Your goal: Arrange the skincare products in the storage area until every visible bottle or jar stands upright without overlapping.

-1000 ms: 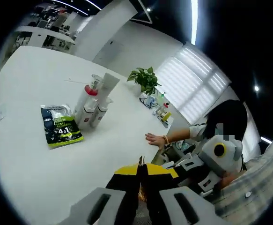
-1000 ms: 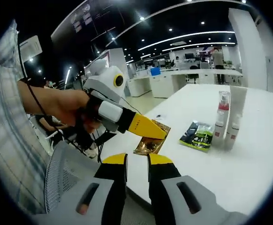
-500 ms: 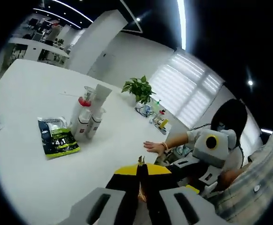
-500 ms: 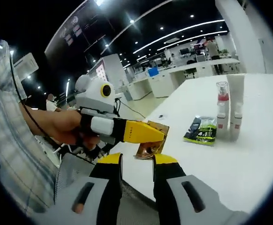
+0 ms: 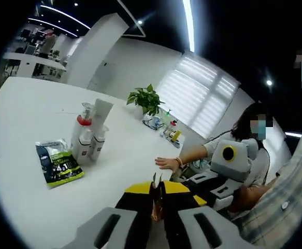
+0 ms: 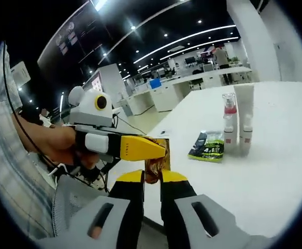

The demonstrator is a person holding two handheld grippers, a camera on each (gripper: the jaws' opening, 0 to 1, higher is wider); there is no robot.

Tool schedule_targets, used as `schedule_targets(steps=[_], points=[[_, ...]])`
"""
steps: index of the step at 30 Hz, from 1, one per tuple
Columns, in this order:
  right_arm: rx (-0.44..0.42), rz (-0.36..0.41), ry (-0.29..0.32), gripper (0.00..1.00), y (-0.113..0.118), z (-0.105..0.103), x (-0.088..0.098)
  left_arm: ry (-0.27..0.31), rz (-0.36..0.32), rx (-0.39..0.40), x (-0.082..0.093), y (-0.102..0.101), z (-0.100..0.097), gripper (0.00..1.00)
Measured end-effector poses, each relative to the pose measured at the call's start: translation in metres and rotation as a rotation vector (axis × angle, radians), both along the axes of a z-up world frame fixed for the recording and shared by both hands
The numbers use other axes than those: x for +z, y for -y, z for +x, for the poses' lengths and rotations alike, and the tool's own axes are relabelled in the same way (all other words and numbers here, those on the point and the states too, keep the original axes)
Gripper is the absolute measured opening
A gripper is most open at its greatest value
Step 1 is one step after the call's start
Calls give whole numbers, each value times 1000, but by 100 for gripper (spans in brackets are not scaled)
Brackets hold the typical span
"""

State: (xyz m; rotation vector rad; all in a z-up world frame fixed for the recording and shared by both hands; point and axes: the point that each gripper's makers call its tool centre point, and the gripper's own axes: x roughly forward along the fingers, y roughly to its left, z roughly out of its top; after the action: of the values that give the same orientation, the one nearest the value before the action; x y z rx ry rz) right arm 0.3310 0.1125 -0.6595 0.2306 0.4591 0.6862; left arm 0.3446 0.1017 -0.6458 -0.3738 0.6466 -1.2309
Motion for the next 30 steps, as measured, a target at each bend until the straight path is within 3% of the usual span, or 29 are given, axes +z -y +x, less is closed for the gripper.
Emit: schedule_targets(steps=[3, 16, 30], points=[[-14, 6, -1, 2, 4, 1, 2, 0, -12, -10, 2, 1, -1, 12], [-14, 3, 12, 0, 4, -1, 5, -50, -45, -50, 4, 3, -1, 17], [14, 13, -1, 0, 0, -5, 5, -25, -35, -36, 5, -3, -6, 19]])
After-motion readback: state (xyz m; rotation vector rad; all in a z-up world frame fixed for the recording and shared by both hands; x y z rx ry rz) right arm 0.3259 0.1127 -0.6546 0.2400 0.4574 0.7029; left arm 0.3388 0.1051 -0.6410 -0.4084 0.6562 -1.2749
